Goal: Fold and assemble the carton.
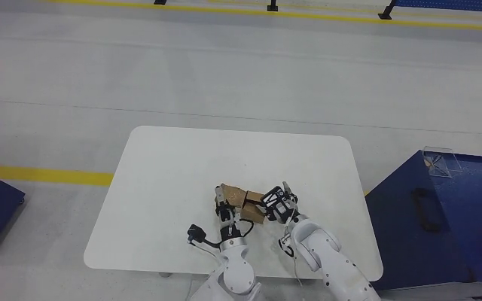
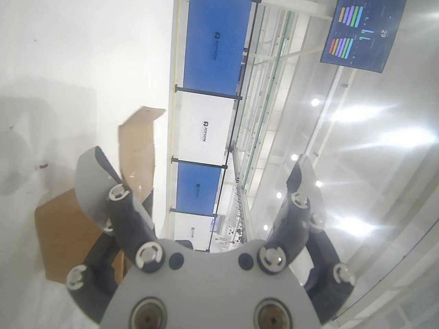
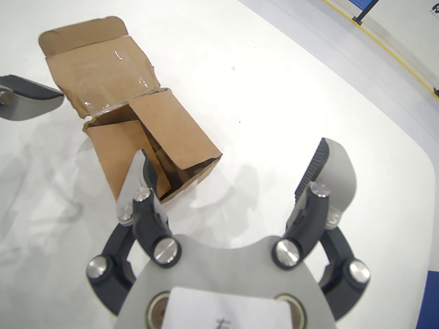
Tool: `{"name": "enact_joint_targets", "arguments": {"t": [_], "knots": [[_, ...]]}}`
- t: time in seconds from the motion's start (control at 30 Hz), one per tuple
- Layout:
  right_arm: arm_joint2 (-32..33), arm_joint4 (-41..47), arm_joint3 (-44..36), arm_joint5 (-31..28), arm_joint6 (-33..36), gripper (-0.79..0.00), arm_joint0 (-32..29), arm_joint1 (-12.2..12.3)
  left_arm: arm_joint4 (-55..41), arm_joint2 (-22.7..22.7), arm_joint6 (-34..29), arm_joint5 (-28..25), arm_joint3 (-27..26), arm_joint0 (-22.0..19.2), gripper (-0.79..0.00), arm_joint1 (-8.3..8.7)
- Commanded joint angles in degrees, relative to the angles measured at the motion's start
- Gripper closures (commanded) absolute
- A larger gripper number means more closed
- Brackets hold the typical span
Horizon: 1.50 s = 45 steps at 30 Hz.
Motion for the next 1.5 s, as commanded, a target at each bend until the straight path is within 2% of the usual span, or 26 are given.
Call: {"name": "enact_joint_targets", "arguments": {"t": [0.0, 0.2, 0.47, 0.57, 0.67, 0.97, 1.23, 1.43, 1.47], "knots": [[0.2, -0.2, -0.1, -0.1, 0.1, -0.785, -0.1, 0.0, 3.6, 0.0, -0.3, -1.4, -0.2, 0.4, -0.785, -0.05], [0.8, -0.5, -0.7, -0.4, 0.5, -0.785, -0.5, -0.1, 5.5, -1.5, -2.9, -0.5, -1.3, 1.0, -0.785, -0.36], [1.4, -0.7, -1.0, -0.8, 0.7, -0.785, -0.7, -0.2, -5.0, -4.8, -9.6, 13.2, -5.8, 4.3, -0.785, -0.82], [1.3, -0.8, -1.0, -1.0, 0.7, -0.785, -0.7, -0.3, -5.6, -5.9, -10.0, 14.5, -6.1, 4.9, -0.785, -0.85], [1.2, -0.9, -0.8, -1.1, 0.8, -0.785, -0.6, -0.4, -7.4, -6.9, -11.3, 14.9, -4.3, 4.2, -0.785, -1.20], [1.6, -1.2, -0.9, -1.5, 1.3, -0.785, -0.7, -0.6, -12.3, -7.9, -13.6, 11.5, 3.7, -0.3, -0.785, -2.96], [1.7, -1.6, -0.4, -1.7, 1.8, -0.785, -0.8, -0.8, -12.4, -8.3, -14.0, 8.6, 8.1, -2.7, -0.785, -4.12], [1.4, -1.9, 0.0, -2.0, 2.2, -0.785, -0.5, -1.0, -10.0, -9.6, -13.1, 2.7, 9.4, -3.3, -0.785, -4.50], [1.4, -2.0, 0.2, -2.1, 2.2, -0.785, -0.5, -1.0, -9.5, -10.2, -12.9, 0.5, 9.1, -3.2, -0.785, -4.50]]}}
